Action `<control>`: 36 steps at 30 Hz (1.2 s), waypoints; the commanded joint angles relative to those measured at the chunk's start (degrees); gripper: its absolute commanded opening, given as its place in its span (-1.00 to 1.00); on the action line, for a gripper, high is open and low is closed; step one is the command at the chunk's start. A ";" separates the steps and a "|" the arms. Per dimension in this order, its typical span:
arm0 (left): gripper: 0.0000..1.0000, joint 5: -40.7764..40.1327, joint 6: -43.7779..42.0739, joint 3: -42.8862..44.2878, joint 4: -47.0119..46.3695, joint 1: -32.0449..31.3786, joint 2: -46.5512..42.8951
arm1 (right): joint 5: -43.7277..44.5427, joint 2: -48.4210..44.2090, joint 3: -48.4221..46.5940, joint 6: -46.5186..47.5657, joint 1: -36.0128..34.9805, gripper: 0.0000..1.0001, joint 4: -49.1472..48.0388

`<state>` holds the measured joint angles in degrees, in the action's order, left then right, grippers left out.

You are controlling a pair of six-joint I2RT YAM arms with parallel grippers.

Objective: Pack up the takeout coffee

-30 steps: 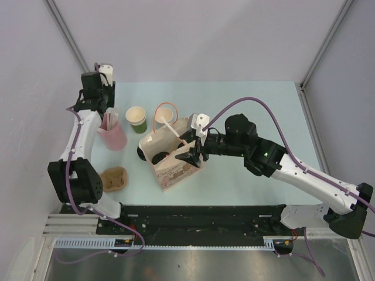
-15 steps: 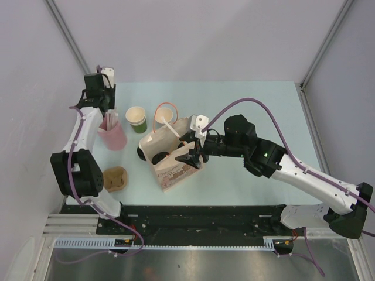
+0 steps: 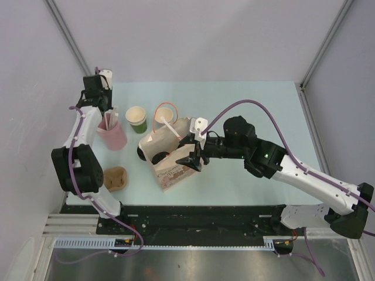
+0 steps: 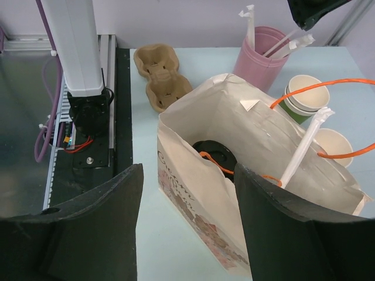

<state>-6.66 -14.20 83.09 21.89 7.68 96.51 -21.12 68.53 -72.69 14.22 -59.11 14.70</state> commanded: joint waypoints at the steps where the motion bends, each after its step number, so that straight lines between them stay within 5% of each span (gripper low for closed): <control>1: -0.99 2.17 0.40 -0.21 -2.12 0.58 -2.55 | -0.50 -1.82 -0.44 0.64 -0.48 0.36 -0.37; 17: -0.99 10.41 -4.17 -6.19 -1.15 0.58 -31.89 | -3.39 -0.95 -0.44 -1.30 -1.80 0.45 -8.01; 26: -0.99 29.93 2.24 13.04 17.38 0.58 -36.48 | 4.68 5.36 -2.63 -0.86 -3.73 0.56 -19.44; 36: -0.99 41.19 4.26 19.57 28.29 0.49 -41.49 | 4.78 26.99 -32.06 1.34 -3.03 0.75 -16.19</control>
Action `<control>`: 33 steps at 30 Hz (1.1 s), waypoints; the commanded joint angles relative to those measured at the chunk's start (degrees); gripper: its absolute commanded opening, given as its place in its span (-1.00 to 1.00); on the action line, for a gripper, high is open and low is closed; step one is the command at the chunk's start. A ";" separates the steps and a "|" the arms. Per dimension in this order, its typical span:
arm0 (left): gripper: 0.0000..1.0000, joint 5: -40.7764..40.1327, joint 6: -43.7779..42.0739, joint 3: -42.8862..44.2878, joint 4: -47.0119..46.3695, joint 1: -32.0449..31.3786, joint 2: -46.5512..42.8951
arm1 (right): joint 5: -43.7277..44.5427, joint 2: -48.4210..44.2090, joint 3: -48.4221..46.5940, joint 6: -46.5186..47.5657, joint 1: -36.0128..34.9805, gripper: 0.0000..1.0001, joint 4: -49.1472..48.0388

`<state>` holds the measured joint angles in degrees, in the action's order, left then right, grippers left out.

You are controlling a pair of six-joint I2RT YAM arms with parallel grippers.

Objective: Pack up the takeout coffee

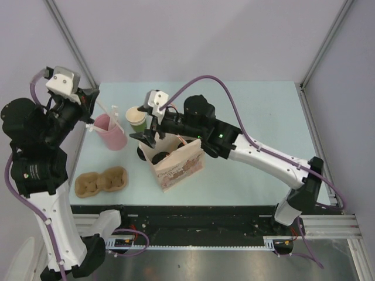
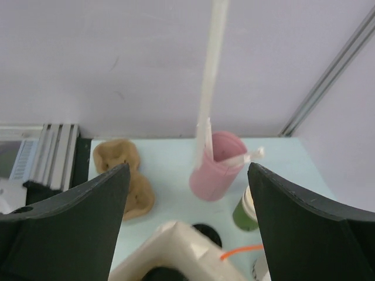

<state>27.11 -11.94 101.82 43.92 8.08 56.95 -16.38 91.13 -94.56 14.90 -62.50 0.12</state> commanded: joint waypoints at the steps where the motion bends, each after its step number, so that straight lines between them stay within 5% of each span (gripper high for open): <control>1: -0.99 8.30 2.45 0.75 7.05 0.10 -2.19 | -0.49 6.84 -11.85 0.05 0.36 0.76 -1.79; 15: -0.99 9.98 3.07 2.07 8.37 0.10 -2.90 | -11.03 19.87 -28.29 -6.63 0.45 0.54 -0.65; 18: -0.99 9.71 3.15 2.50 8.37 0.10 -2.81 | -12.96 22.42 -31.89 -7.86 0.45 0.03 1.53; 21: -0.99 9.36 3.51 3.03 8.37 0.10 -2.63 | -13.50 23.04 -32.97 -8.30 0.27 -0.99 3.22; 24: -0.99 8.84 4.03 3.21 8.29 0.18 -2.72 | -11.84 20.23 -30.51 -8.74 0.36 -1.00 1.12; 25: -0.91 8.14 4.12 3.30 8.37 0.10 -2.72 | -11.14 19.18 -28.85 -9.09 0.45 -1.00 0.50; 26: -0.54 7.26 4.21 3.56 8.37 0.10 -2.55 | -10.61 18.47 -28.23 -9.27 0.54 -1.00 0.41; 27: 0.05 6.03 4.21 3.65 8.37 0.10 -2.37 | -10.25 16.73 -27.96 -9.53 0.62 -1.00 0.32; 28: 0.99 3.50 4.21 3.65 8.29 0.10 -2.28 | -9.81 16.01 -27.96 -10.14 0.71 -1.00 0.41; 33: 1.00 -4.25 4.30 4.61 8.29 0.10 -2.37 | -5.25 7.51 -24.72 -8.66 0.80 -1.00 5.15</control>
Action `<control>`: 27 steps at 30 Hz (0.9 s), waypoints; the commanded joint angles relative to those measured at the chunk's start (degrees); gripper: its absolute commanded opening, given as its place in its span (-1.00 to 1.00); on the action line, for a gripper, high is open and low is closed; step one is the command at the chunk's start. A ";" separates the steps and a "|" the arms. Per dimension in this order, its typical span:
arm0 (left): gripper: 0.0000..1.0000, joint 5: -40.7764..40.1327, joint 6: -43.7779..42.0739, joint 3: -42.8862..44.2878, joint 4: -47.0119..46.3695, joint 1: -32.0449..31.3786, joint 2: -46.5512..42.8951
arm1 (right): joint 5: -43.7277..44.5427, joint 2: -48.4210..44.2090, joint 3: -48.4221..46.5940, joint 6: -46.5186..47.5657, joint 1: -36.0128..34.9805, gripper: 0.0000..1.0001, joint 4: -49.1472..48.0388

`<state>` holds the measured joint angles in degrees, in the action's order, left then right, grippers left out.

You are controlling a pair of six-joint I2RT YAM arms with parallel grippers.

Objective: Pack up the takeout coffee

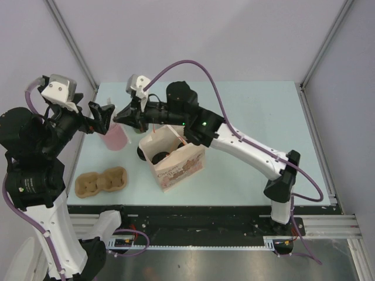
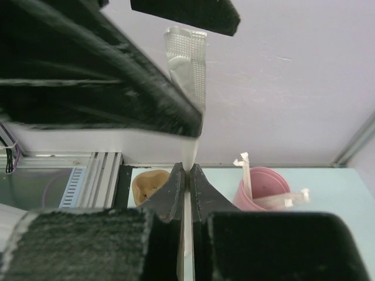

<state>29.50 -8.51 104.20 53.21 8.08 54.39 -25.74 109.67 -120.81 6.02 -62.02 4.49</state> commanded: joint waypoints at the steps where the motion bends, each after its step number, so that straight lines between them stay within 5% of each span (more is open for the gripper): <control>1: 1.00 -7.08 0.95 2.32 -1.00 0.10 0.10 | 4.90 -12.53 2.50 1.00 0.32 -1.00 2.09; 10: 1.00 -6.73 1.31 -2.77 -1.09 0.10 0.45 | 18.96 -20.10 9.70 7.16 4.35 -1.00 22.14; 17: 1.00 -6.73 1.31 -6.55 -2.23 0.01 0.54 | 3.16 -29.23 35.19 -0.65 15.24 -1.00 -4.55; 27: 1.00 -7.17 1.74 -9.28 -3.38 0.10 -0.07 | 0.86 -27.49 39.16 -1.46 12.37 -1.00 -24.77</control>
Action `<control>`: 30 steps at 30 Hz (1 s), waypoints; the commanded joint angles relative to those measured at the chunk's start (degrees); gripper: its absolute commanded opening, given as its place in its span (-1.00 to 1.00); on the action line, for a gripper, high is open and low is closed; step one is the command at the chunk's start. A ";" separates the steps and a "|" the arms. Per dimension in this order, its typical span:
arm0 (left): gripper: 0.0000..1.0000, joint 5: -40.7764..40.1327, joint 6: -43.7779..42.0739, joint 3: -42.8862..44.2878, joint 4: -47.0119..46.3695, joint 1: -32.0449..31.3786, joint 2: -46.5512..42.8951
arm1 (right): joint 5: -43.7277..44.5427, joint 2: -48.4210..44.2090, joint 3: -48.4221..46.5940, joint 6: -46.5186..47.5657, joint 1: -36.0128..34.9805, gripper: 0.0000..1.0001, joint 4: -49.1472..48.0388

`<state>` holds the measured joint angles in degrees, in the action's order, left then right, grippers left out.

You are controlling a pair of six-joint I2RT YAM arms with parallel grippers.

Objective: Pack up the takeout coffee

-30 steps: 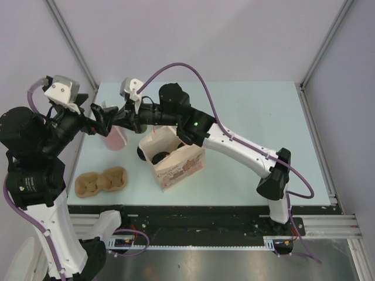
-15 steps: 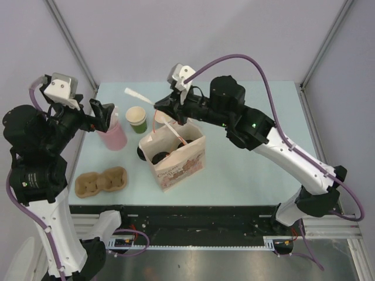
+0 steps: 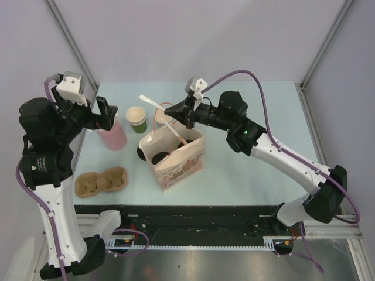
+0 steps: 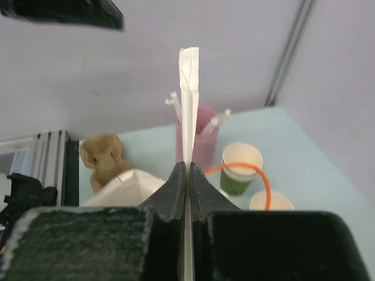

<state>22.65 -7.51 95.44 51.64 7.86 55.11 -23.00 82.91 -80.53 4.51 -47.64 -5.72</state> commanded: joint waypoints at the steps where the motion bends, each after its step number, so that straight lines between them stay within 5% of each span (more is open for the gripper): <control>1: 1.00 -0.33 0.74 -0.95 -1.98 0.32 -0.88 | -1.69 -0.39 -1.12 -0.20 -2.28 -1.00 -15.89; 13: 1.00 -1.56 -0.23 -3.50 -2.77 0.32 -2.29 | -2.48 5.85 5.91 2.16 -4.48 -1.00 -35.06; 30: 1.00 -2.09 -0.05 -4.74 -3.56 0.49 -2.29 | -7.76 4.81 14.35 5.51 -0.53 -1.00 -29.71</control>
<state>21.10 -7.77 90.74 50.24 7.90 53.19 -29.78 90.54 -66.72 7.84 -48.75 -35.66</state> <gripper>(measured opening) 0.997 0.021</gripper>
